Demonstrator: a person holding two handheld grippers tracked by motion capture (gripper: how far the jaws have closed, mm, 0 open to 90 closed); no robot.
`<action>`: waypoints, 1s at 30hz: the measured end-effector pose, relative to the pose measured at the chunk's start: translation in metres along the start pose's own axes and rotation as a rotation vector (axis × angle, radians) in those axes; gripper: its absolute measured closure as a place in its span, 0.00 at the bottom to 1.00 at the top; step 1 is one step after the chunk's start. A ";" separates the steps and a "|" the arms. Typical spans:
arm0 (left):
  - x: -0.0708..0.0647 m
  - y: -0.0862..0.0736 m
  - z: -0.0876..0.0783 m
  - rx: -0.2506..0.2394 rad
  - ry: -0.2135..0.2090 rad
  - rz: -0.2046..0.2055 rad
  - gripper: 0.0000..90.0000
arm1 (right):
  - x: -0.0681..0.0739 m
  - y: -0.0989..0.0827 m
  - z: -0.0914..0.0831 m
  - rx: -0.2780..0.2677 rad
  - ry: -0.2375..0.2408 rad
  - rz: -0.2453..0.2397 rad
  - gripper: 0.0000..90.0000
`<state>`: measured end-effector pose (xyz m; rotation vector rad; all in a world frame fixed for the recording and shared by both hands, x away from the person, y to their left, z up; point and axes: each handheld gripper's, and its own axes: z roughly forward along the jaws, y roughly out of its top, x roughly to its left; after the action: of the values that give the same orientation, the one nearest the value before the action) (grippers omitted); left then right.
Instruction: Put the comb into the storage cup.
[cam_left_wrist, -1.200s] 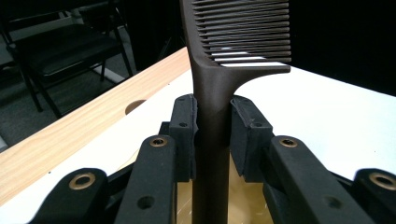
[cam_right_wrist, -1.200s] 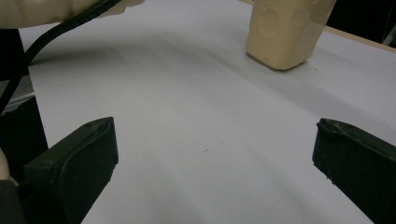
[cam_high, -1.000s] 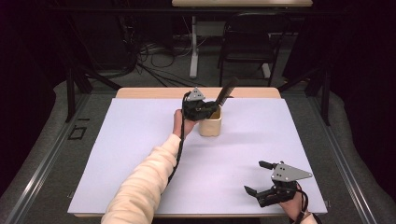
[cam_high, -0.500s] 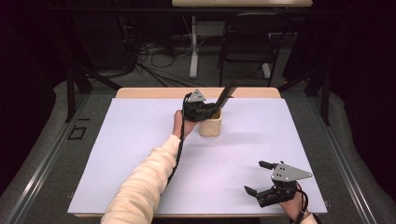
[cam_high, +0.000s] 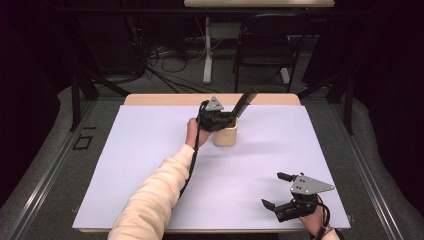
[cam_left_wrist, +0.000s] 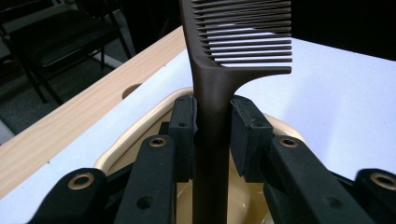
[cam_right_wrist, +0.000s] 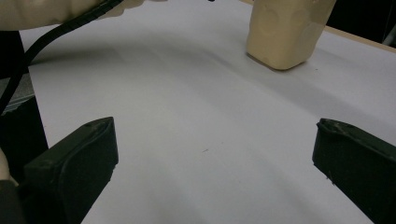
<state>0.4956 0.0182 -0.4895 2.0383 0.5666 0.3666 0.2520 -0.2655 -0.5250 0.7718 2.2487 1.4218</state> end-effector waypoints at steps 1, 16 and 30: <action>-0.001 0.001 0.000 0.015 0.000 0.004 0.75 | 0.000 0.000 0.000 0.000 0.001 -0.001 0.00; -0.011 0.018 -0.030 0.013 0.029 -0.019 0.18 | 0.000 0.000 0.001 0.002 -0.001 -0.001 0.00; -0.021 0.019 -0.059 0.075 0.039 -0.015 0.03 | 0.001 0.001 0.000 0.001 0.002 0.002 0.00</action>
<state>0.4549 0.0414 -0.4439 2.1018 0.6277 0.3815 0.2511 -0.2646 -0.5245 0.7736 2.2513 1.4232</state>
